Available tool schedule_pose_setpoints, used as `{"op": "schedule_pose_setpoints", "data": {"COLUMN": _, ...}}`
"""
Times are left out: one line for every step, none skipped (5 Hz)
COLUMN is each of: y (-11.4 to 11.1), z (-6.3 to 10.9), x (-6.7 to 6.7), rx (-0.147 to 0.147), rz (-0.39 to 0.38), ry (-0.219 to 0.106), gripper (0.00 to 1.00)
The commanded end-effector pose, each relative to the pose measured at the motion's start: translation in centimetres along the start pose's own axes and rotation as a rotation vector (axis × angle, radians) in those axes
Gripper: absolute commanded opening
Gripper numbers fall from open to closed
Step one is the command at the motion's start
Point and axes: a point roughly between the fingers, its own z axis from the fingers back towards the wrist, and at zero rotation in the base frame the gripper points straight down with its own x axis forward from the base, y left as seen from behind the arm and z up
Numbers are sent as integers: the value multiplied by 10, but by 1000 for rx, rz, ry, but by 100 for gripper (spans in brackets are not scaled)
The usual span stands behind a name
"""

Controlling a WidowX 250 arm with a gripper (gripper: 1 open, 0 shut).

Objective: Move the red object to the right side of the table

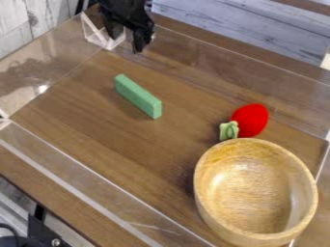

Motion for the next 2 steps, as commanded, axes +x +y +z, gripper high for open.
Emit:
{"op": "schedule_pose_setpoints", "data": {"y": 19, "z": 9, "x": 12, "rx": 20, "rz": -5, "ry": -78, "gripper": 0}}
{"op": "schedule_pose_setpoints", "data": {"y": 25, "z": -4, "x": 10, "rx": -5, "rz": -19, "ry": -80, "gripper": 100}}
